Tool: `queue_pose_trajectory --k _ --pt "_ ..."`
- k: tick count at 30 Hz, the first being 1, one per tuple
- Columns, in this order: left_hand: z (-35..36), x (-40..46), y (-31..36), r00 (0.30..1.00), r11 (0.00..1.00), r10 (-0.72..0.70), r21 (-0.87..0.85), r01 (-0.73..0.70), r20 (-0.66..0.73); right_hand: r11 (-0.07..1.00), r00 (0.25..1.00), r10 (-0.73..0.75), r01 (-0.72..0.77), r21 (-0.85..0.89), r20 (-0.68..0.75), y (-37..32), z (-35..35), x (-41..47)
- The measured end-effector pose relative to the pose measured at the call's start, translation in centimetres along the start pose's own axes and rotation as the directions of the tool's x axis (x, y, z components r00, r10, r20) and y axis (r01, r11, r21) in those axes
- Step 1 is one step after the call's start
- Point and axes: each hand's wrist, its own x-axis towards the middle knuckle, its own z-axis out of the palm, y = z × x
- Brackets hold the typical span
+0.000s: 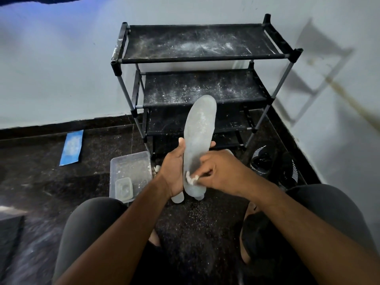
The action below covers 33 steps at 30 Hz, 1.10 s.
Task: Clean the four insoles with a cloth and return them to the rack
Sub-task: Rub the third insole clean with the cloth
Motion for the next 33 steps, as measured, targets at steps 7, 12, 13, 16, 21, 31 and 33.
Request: queue_pose_trajectory --k 7,12,13,16,21,31,33 --pt "0.3 0.1 -0.3 0.999 0.999 -0.032 0.023 0.032 0.003 0.992 0.989 0.038 -0.055 -0.117 -0.140 0.4 1.4 1.1" --pt "-0.2 0.0 0.1 1.000 1.000 -0.016 -0.021 0.017 0.017 0.998 0.996 -0.009 0.015 -0.067 0.089 -0.3 1.5 0.0" --pt "-0.2 0.0 0.1 1.000 1.000 -0.011 -0.029 0.012 0.018 0.998 0.997 -0.010 0.014 -0.064 0.071 -0.2 1.1 0.0" --pt "-0.2 0.2 -0.1 0.999 1.000 -0.019 -0.012 0.019 0.029 0.996 0.992 -0.005 -0.007 -0.094 -0.125 0.3 0.7 0.5" --pt "-0.5 0.4 0.0 0.999 1.000 -0.016 -0.004 0.016 0.030 0.991 0.999 0.016 -0.012 -0.135 0.030 0.5 1.2 0.6" --pt "-0.8 0.6 0.0 1.000 1.000 0.012 0.010 -0.012 0.020 0.990 0.989 0.066 -0.082 -0.117 -0.134 2.3 0.2 0.7" --pt "-1.1 0.7 0.1 1.000 1.000 -0.001 0.003 0.001 0.019 0.993 0.996 0.090 -0.088 -0.080 0.025 2.0 0.8 0.2"
